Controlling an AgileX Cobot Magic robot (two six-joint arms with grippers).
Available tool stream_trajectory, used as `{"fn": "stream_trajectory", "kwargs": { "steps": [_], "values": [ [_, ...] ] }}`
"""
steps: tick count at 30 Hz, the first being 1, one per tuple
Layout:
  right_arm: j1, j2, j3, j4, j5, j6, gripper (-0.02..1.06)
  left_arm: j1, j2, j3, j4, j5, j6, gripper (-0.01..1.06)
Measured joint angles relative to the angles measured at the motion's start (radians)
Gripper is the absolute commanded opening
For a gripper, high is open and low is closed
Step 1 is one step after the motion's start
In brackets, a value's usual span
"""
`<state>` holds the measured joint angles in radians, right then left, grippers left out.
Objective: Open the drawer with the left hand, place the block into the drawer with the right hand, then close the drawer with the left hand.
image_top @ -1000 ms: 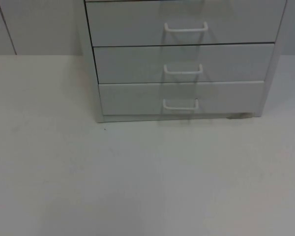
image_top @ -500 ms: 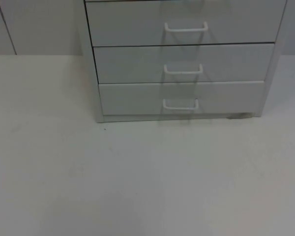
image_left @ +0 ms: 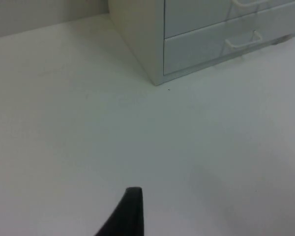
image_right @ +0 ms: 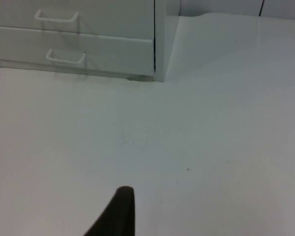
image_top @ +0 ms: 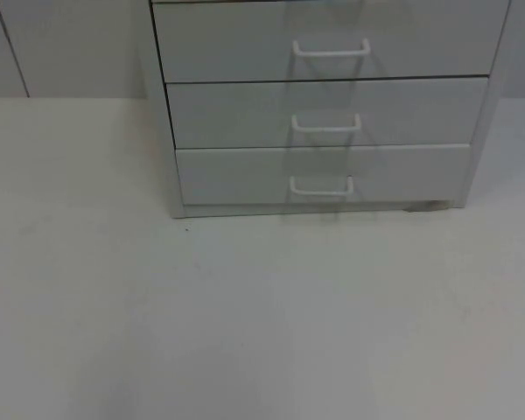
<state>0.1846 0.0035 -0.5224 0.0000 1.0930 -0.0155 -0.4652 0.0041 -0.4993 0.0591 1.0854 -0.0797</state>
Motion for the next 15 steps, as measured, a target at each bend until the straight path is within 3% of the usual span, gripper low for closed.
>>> {"fn": "stream_trajectory", "kwargs": {
  "steps": [15],
  "values": [
    [0.000,0.000,0.000,0.000,0.000,0.000,1.05,0.000,0.000,0.000,0.000,0.000,0.009,1.05]
  ]
}}
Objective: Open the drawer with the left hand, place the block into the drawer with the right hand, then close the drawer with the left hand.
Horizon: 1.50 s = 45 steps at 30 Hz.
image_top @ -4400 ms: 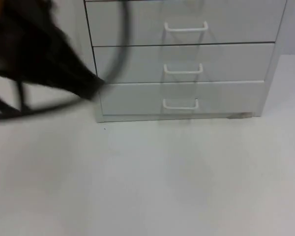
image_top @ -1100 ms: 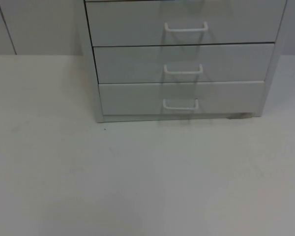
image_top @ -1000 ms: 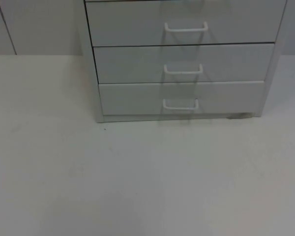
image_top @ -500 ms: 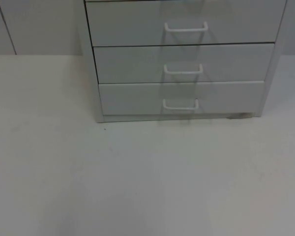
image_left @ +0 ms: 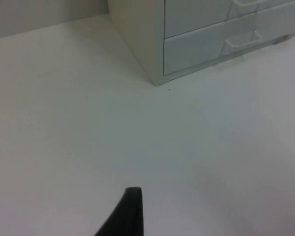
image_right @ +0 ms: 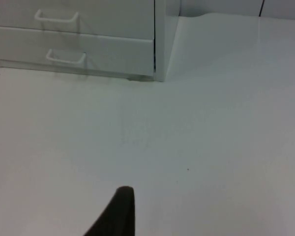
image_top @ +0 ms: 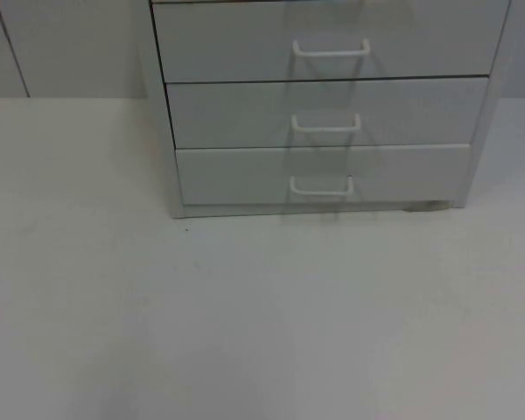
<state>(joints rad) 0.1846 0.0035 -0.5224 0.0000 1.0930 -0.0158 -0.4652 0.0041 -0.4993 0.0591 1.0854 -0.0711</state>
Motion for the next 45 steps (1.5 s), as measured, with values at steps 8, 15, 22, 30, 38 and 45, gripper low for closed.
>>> {"fn": "stream_trajectory", "kwargs": {
  "steps": [8,15,22,30,38,45],
  "values": [
    [0.000,0.000,0.000,0.000,0.000,0.000,1.05,0.000,0.000,0.000,0.000,0.000,0.018,1.05],
    [0.000,0.000,0.000,0.000,0.000,0.000,1.05,0.000,0.000,0.000,0.000,0.000,0.018,1.05],
    [0.000,0.000,0.000,0.000,0.000,0.000,1.05,0.000,0.000,0.000,0.000,0.000,0.018,1.05],
    [0.000,0.000,0.000,0.000,0.000,0.002,1.05,0.000,0.000,0.000,0.000,0.000,0.018,1.05],
    [0.000,0.000,0.000,0.000,0.000,0.002,1.05,0.000,0.000,0.000,0.000,0.000,0.018,1.05],
    [-0.071,0.000,0.000,0.000,0.000,0.002,1.05,0.000,0.000,0.000,0.000,0.000,0.019,1.05]
  ]
}}
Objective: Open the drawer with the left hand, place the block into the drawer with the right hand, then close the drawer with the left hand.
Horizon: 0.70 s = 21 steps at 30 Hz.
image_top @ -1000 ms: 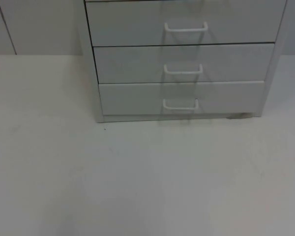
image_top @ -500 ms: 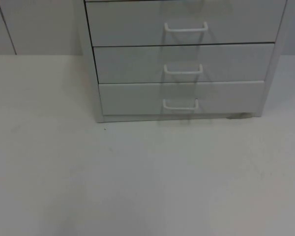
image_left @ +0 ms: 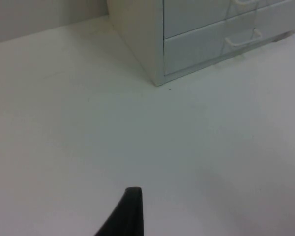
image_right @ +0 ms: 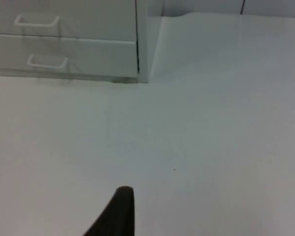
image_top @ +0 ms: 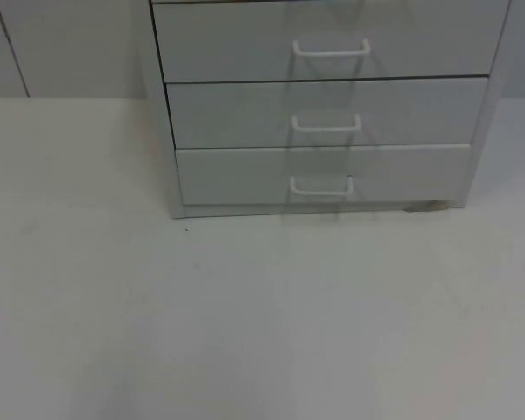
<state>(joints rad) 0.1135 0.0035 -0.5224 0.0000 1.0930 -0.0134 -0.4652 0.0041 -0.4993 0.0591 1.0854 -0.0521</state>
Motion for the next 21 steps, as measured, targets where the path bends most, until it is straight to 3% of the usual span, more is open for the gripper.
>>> {"fn": "stream_trajectory", "kwargs": {
  "steps": [4,8,21],
  "values": [
    [-0.029,0.000,0.000,0.000,-0.002,0.000,1.05,0.002,0.000,0.000,0.000,0.000,0.000,1.05],
    [-0.029,0.000,0.000,0.000,-0.002,0.000,1.05,0.056,0.000,0.000,0.000,0.000,0.000,1.05],
    [-0.029,0.000,0.000,0.006,-0.002,0.000,1.05,0.385,0.000,0.000,0.004,0.000,0.000,1.05]
  ]
}}
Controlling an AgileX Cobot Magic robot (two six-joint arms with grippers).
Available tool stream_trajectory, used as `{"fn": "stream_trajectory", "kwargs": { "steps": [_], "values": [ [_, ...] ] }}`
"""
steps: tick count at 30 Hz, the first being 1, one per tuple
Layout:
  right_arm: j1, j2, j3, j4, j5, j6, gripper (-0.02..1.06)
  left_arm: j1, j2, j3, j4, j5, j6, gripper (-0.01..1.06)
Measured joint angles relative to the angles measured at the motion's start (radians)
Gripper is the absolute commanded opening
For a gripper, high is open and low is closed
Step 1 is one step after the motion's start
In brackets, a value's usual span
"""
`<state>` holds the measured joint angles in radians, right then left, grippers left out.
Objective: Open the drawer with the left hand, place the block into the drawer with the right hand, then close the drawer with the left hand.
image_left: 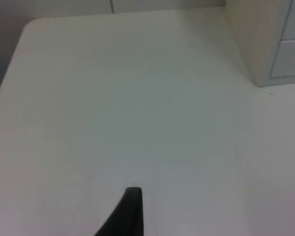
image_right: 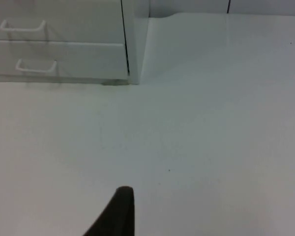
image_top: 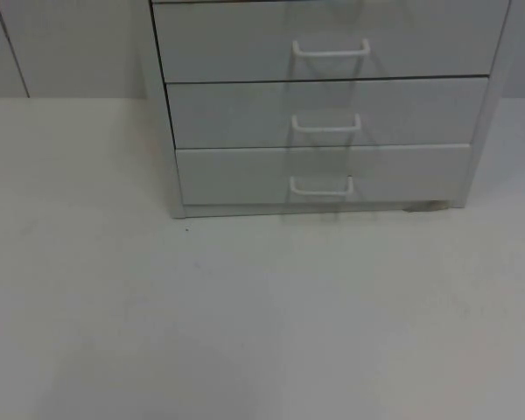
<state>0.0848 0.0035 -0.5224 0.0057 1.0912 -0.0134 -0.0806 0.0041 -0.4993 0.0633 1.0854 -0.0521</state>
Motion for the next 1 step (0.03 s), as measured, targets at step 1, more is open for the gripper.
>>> {"fn": "stream_trajectory", "kwargs": {
  "steps": [1],
  "values": [
    [0.000,0.000,0.000,0.000,0.000,0.000,1.05,0.020,0.000,0.000,0.000,0.000,0.000,1.05]
  ]
}}
